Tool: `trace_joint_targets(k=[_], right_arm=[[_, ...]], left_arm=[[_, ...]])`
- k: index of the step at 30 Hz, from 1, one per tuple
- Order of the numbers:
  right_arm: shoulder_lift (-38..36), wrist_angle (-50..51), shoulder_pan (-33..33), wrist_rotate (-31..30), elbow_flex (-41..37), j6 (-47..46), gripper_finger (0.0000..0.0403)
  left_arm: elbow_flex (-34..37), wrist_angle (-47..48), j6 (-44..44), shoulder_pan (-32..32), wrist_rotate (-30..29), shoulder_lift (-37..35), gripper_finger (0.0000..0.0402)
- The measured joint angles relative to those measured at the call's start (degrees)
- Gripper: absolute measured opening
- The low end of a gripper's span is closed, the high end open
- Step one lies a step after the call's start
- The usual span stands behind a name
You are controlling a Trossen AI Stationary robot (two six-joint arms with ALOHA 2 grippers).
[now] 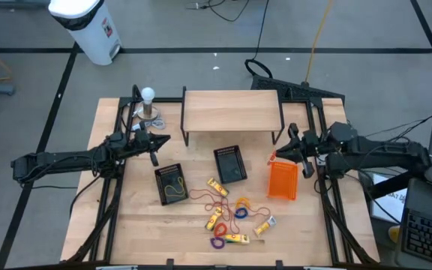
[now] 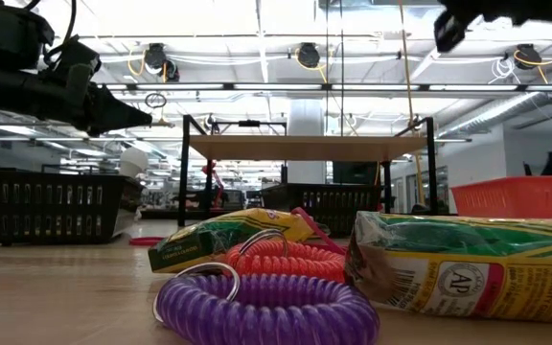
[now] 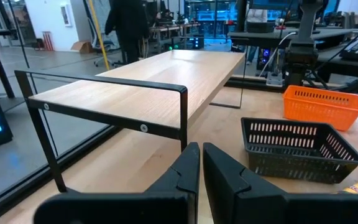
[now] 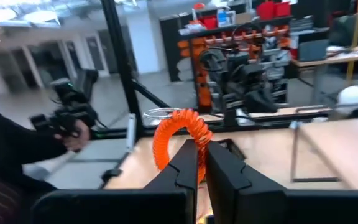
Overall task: Pick & Place Office Desk Supplies
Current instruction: Put the orange spring rubberband into the right black bin
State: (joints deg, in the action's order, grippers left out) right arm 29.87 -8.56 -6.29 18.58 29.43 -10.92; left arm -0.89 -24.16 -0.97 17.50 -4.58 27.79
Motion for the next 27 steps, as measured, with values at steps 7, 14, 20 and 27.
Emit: trace_joint_targets(k=[7, 14, 20, 27], right_arm=[[-2.2, -12.3, -3.8, 2.5, -10.7, -2.6, 0.0006], [-8.1, -12.7, -4.6, -2.1, -15.2, -1.0, 0.0006], [-11.7, -12.2, -4.5, -5.3, -17.9, -0.3, 0.0006], [-12.6, -15.3, -4.5, -5.3, -22.3, 0.7, 0.0006]], left_arm=[[0.0, -0.1, 0.9, 0.0, 0.0, 0.0, 0.0024], [0.0, -0.1, 1.6, 0.0, 0.0, 0.0, 0.0024], [0.0, -0.1, 2.0, 0.0, 0.0, 0.0, 0.0024], [0.0, -0.1, 1.1, 0.0, 0.0, 0.0, 0.0024]])
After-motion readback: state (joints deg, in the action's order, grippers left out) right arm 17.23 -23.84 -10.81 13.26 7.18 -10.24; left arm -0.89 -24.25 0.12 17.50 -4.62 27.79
